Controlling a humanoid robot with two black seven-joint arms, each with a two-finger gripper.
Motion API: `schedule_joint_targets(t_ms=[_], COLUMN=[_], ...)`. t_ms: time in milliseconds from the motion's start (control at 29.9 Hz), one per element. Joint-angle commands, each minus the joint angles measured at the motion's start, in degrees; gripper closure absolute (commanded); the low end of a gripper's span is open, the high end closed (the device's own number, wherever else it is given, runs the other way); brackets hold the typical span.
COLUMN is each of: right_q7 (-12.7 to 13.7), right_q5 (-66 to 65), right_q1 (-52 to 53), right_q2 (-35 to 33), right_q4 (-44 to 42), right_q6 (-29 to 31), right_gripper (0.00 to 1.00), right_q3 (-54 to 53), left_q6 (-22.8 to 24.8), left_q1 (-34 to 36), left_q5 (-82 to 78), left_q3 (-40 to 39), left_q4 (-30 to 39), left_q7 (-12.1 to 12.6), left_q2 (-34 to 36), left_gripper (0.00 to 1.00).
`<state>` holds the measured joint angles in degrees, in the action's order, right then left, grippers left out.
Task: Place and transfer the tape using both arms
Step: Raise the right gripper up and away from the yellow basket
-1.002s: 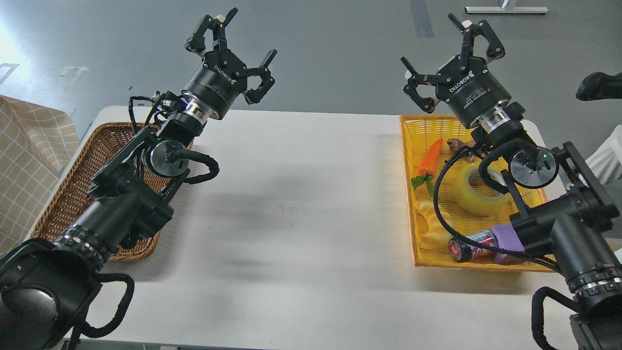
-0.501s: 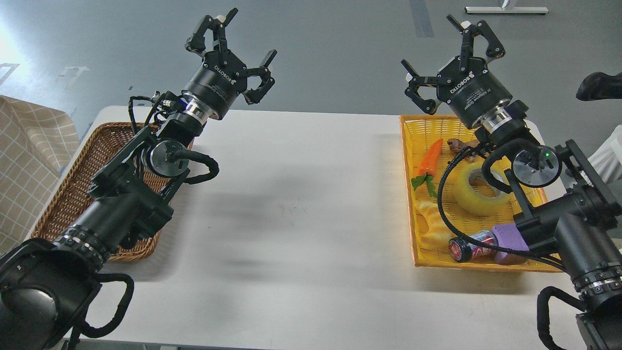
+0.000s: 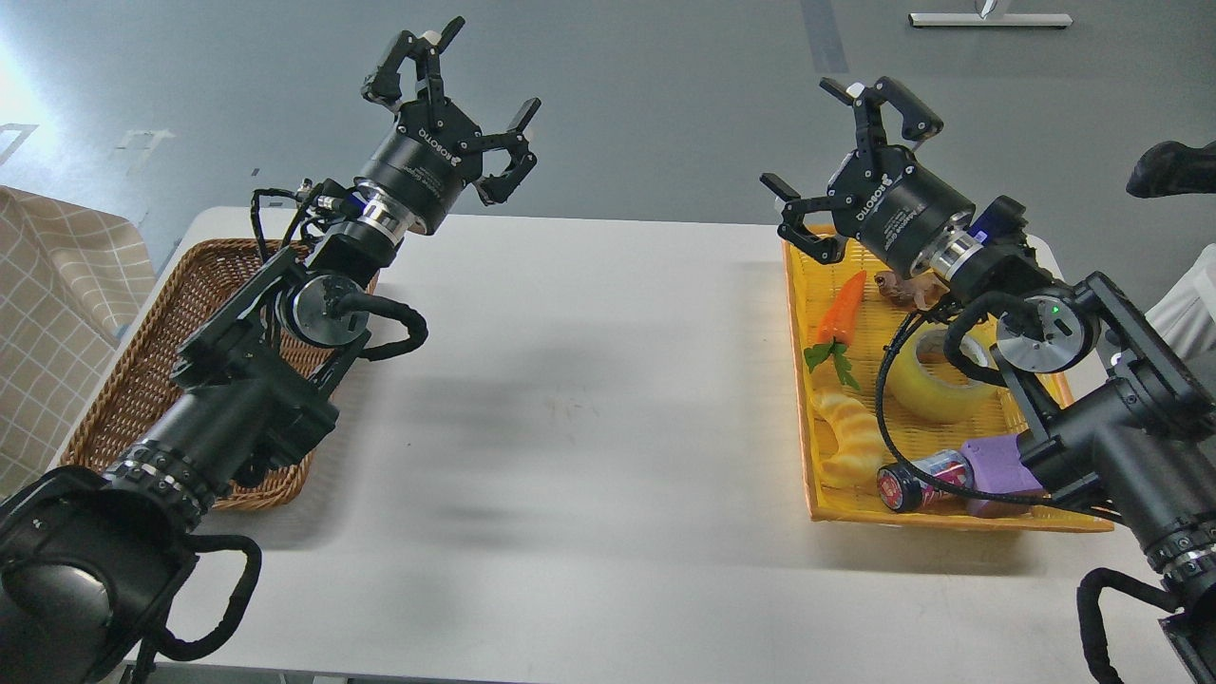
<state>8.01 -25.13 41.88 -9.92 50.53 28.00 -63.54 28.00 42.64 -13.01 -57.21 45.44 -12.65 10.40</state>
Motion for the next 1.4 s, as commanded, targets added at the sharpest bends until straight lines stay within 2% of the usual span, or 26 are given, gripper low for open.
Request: schedule_joint_targets(t_ms=[0,501,969,1370], right_q7=[-0.2,-0.2,0.4,1.0], right_q5=[-4.0,-16.2,-27.5,-30.5], right_q1=[0.8,9.5,11.0,10.6], right_q2=[-1.8,-13.0,-22.3,-28.5], right_q4=[0.0,2.1,9.1,12.9], right_q6=[0.0,0.0,0.0,0.0], right_gripper=[0.0,0.0,0.0,0.0], right_q3=[3.2,17.0,18.5,20.5], left_q6=[0.0,0.0,0.0,0.0], left_q1=[0.1,0.0,0.1,0.2], left_q5=[0.0,0.0,-0.1,-0.1], left_q3=[0.0,-0.1,-0.1,0.0], left_q4=[0.0,0.2,0.4,0.4], left_q7=[0.0,-0.5,-0.4,-0.4], left_q2=[0.1,0.2,0.2,0.3], left_gripper=[0.02,0.02,0.02,0.02])
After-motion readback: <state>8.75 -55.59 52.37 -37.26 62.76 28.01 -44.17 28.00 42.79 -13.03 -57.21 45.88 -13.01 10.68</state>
